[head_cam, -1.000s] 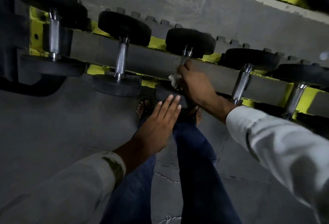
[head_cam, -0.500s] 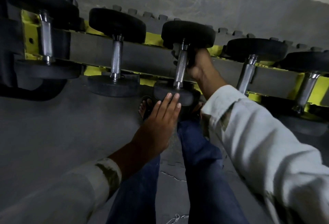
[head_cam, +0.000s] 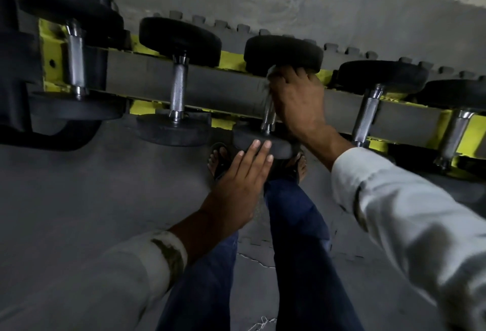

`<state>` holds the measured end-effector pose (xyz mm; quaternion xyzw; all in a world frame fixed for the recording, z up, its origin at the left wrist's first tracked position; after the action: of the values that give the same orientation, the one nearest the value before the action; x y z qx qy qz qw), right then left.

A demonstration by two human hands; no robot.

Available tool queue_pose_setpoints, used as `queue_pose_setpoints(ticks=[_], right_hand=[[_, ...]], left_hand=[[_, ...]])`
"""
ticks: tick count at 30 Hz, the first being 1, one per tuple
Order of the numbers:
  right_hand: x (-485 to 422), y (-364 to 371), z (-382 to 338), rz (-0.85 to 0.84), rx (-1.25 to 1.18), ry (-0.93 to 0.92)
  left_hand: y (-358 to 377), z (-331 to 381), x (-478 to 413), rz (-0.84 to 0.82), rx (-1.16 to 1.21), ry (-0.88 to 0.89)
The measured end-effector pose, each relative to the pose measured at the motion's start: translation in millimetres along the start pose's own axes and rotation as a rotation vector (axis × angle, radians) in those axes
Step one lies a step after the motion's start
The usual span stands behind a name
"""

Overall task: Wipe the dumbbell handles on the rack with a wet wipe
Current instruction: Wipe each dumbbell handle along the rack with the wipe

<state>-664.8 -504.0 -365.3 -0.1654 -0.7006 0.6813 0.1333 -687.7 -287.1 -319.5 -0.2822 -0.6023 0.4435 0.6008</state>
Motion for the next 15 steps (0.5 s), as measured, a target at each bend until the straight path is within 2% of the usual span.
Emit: queue_pose_setpoints(ticks=[2,5,6,11,15], right_hand=[[3,0,1,-0.127,-0.077,-0.093],[23,0,-11,-0.519,-0.203,-0.417],[23,-3,-9,-0.575,-0.213,-0.472],[-7,-1,16,-0.398,-0.201,-0.288],[12,-8,-10,-0.580,-0.213,-0.540]], left_hand=[[-2,-1,0,-0.005,-0.006,0.006],[-7,-2,1,-0.012,-0.006,0.010],[-8,-2,1,-0.016,-0.003,0.014],[-11,-4,3,-0.035,-0.022,0.033],[-11,-4,3,-0.041,-0.024,0.033]])
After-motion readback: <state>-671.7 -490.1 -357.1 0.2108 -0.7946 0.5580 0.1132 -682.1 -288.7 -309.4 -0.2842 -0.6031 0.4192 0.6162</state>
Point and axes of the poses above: each hand's wrist, its own x-axis away from the middle knuckle, its own y-axis out of the palm, z = x × y, the point moved 3 cm from there along -x, towards the middle knuckle
